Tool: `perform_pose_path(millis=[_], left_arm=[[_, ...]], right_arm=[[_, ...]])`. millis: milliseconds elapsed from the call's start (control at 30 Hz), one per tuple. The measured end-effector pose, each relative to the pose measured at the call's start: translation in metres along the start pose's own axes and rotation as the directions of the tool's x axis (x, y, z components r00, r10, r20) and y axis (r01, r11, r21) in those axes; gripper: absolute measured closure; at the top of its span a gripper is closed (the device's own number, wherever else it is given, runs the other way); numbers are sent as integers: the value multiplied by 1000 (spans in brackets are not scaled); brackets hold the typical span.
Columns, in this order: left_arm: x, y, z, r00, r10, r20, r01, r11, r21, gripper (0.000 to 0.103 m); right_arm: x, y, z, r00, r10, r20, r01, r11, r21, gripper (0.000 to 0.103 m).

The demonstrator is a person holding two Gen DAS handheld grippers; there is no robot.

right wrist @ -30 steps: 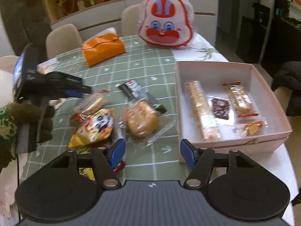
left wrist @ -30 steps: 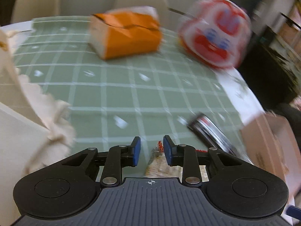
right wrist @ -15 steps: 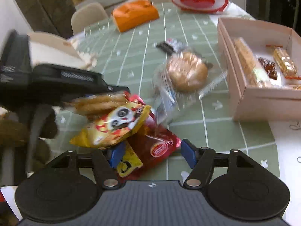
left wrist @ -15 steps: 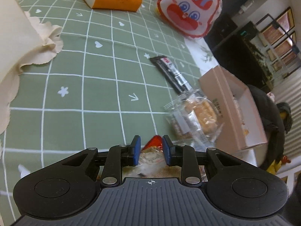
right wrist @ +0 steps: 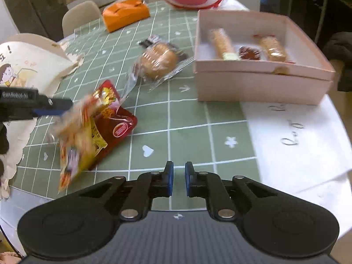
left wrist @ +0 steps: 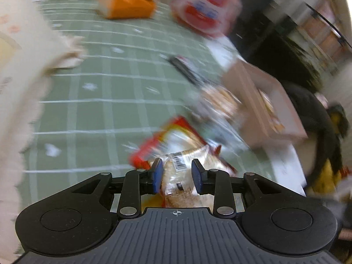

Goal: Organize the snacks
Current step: 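Move the left tool over the yellow panda packet while the right tool approaches the round cracker packet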

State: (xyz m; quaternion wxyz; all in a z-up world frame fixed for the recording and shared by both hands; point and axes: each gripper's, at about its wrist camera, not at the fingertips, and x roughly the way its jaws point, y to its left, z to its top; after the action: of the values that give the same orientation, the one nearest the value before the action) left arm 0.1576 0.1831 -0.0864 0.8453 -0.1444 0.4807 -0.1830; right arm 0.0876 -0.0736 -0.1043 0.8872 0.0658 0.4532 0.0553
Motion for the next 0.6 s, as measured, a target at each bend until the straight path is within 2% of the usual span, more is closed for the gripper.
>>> perform_pose_path(millis=[67,100,133,167,200,300,433,533,600], left_arm=[[3,-14,-5,998,-46,-36,47,998,42,70],[3,-18,-7,997,-60,-43,62,997,45,70],[0,-20,-8,997,-67,-41,69,997,41,70],[-5,-20,-11,997,-66,-28,67,997,33,70],[-11,-19,-11,998,-57,-13,58,998,24,70],[-27,-7,-12,1000,4,17,-4,1000,-20,70],[-34,10,-27,993,109,-34,-112,988,-106,70],[-29,19,-37,993,92,-74,-104,980,-171,70],[-20,10,-38,994,67,-88,-79,986,-150,70]], right_arm=[[-9,4,-1,999,-8,32,8,1000,-14,86],[-14,8,0,999,-8,48,10,1000,-29,77],[-18,11,0,998,-4,64,7,999,-46,62],[-22,17,0,997,7,80,-1,998,-64,55],[-27,24,0,995,26,97,-18,996,-85,43],[-32,48,-1,988,83,129,-61,984,-165,41],[-17,78,3,981,96,166,-57,973,-222,41],[4,81,9,989,63,135,-41,986,-163,41],[7,73,6,990,54,129,-39,993,-115,41]])
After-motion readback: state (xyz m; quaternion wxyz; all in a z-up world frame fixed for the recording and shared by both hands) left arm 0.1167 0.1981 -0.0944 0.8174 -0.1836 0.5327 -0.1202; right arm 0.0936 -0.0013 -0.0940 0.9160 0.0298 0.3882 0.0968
